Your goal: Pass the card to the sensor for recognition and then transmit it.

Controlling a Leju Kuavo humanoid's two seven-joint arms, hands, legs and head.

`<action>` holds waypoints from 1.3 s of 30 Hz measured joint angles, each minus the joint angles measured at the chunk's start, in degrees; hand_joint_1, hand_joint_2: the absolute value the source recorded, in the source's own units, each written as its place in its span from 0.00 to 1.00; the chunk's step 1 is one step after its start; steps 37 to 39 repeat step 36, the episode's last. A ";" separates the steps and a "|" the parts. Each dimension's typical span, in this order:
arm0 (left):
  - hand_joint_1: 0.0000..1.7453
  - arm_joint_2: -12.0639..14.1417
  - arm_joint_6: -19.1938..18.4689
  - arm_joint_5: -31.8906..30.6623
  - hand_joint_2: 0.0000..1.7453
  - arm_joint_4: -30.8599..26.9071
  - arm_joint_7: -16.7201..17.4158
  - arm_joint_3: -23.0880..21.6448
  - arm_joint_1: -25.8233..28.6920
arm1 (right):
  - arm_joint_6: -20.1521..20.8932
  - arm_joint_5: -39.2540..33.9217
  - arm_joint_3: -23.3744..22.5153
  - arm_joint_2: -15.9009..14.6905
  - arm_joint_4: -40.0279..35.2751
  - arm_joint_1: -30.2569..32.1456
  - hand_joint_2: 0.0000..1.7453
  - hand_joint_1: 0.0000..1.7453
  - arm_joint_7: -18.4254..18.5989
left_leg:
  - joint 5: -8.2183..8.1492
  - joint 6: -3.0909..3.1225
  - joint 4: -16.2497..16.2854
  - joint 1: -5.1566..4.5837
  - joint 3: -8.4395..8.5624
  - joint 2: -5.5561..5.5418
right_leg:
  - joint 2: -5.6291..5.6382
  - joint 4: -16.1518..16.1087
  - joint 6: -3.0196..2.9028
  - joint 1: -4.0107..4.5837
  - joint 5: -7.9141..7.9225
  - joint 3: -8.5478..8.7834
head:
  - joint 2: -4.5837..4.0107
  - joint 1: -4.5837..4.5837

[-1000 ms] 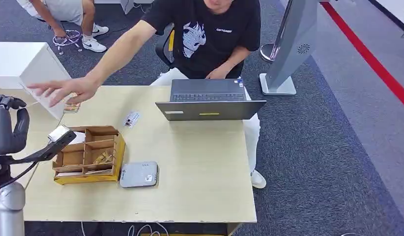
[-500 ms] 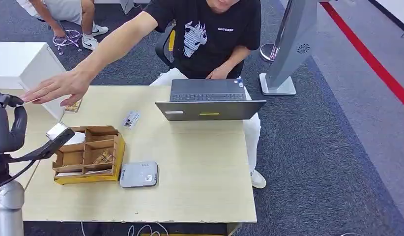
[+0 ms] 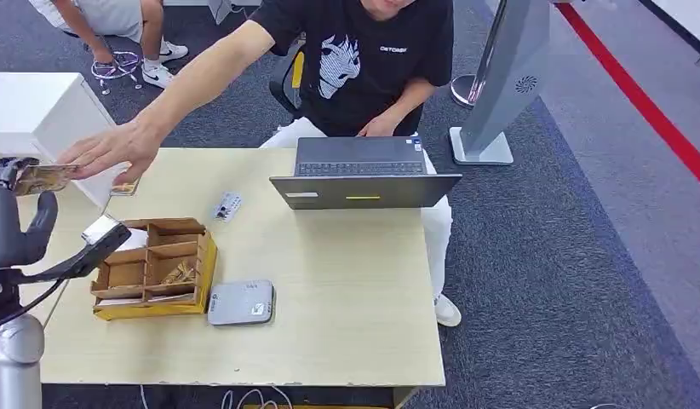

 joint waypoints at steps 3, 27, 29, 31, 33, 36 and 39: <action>0.00 0.00 0.02 0.00 1.00 0.00 0.02 0.00 0.16 | 0.00 0.00 0.00 -0.02 0.00 0.00 1.00 0.00 0.00 | 0.00 0.00 0.00 0.00 0.00 0.00 | 0.00 0.00 0.00 0.00 0.00 0.00 | 0.00 0.00; 0.00 0.09 0.22 0.11 1.00 -0.02 0.00 0.00 0.68 | 0.02 0.02 0.00 -0.04 0.00 0.01 1.00 0.00 0.00 | 0.00 0.00 0.00 0.00 0.00 0.00 | 0.00 0.00 0.00 0.00 0.00 0.01 | 0.00 0.00; 0.00 0.09 1.76 0.89 1.00 -0.58 -0.30 0.02 1.48 | 0.02 0.00 0.02 -0.04 0.00 0.00 1.00 0.00 0.00 | 0.00 0.00 0.00 0.00 0.00 0.00 | 0.01 0.00 0.00 0.00 0.00 0.02 | 0.00 0.00; 0.00 -0.44 4.29 3.57 1.00 -2.85 -1.84 0.07 3.77 | -0.09 -0.29 0.00 -0.04 0.00 0.04 1.00 0.00 0.00 | -0.01 -0.01 0.00 0.00 0.02 0.04 | 0.06 0.00 0.00 0.00 0.00 0.01 | 0.00 0.00; 0.00 -1.97 5.41 12.19 1.00 -7.39 -5.20 0.41 7.69 | -0.78 -1.35 -0.11 -0.04 0.02 0.06 1.00 0.00 0.02 | -0.04 -0.03 -0.01 -0.01 0.01 0.06 | 0.08 0.00 0.00 -0.01 -0.01 0.02 | 0.00 0.00; 0.00 -4.82 6.69 24.01 1.00 -14.17 -9.69 1.40 14.63 | -1.77 -2.73 -0.50 0.02 0.11 0.08 1.00 0.00 -0.22 | -0.19 0.06 -0.04 -0.01 -0.12 0.08 | 0.08 -0.02 0.08 -0.02 -0.09 0.07 | 0.00 0.07; 0.00 -4.82 6.69 24.01 1.00 -14.17 -9.69 1.40 14.63 | -1.77 -2.73 -0.50 0.02 0.11 0.08 1.00 0.00 -0.22 | -0.19 0.06 -0.04 -0.01 -0.12 0.08 | 0.08 -0.02 0.08 -0.02 -0.09 0.07 | 0.00 0.07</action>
